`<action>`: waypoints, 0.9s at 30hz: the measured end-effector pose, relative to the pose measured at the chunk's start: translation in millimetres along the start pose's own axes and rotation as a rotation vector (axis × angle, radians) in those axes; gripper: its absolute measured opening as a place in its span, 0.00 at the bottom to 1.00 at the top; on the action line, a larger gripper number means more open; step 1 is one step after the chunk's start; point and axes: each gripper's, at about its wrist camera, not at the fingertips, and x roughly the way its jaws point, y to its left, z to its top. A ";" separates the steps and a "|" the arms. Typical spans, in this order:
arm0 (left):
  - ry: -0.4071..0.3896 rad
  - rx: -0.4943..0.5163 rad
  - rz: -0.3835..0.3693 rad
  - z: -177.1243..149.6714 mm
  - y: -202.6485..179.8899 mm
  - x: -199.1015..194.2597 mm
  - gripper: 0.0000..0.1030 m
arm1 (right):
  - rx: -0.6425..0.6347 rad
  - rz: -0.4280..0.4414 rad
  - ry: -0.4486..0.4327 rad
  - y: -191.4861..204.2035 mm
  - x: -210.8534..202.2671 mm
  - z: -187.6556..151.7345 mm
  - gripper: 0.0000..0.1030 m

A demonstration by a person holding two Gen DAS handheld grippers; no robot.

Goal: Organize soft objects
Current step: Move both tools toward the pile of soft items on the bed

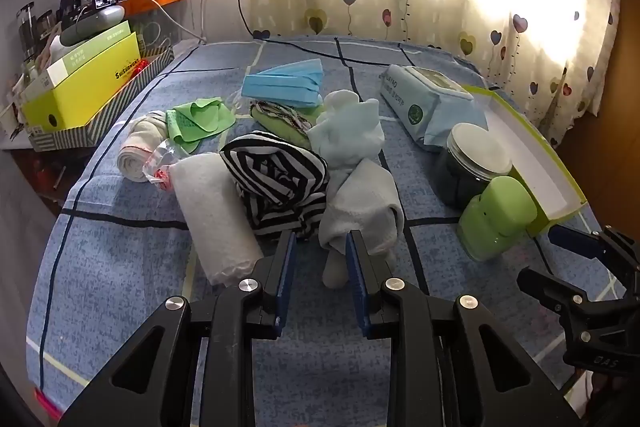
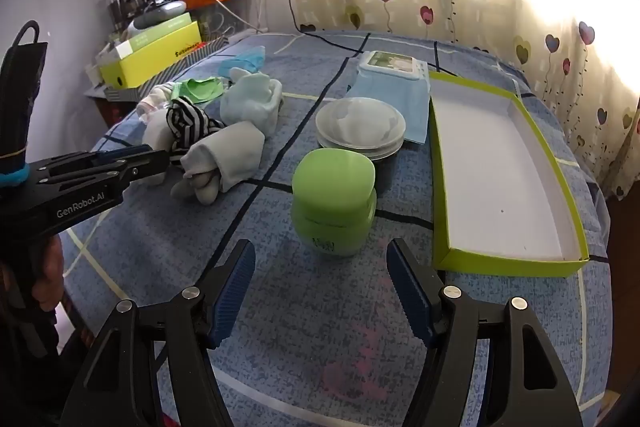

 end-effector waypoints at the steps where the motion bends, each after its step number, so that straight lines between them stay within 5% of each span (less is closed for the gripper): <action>1: -0.001 0.001 0.001 -0.1 0.0 -0.1 0.26 | 0.002 0.003 -0.004 -0.1 0.1 -0.1 0.66; 27: -0.029 -0.015 -0.029 -2.5 3.9 -8.0 0.26 | 0.011 0.007 -0.011 0.2 -1.2 1.5 0.66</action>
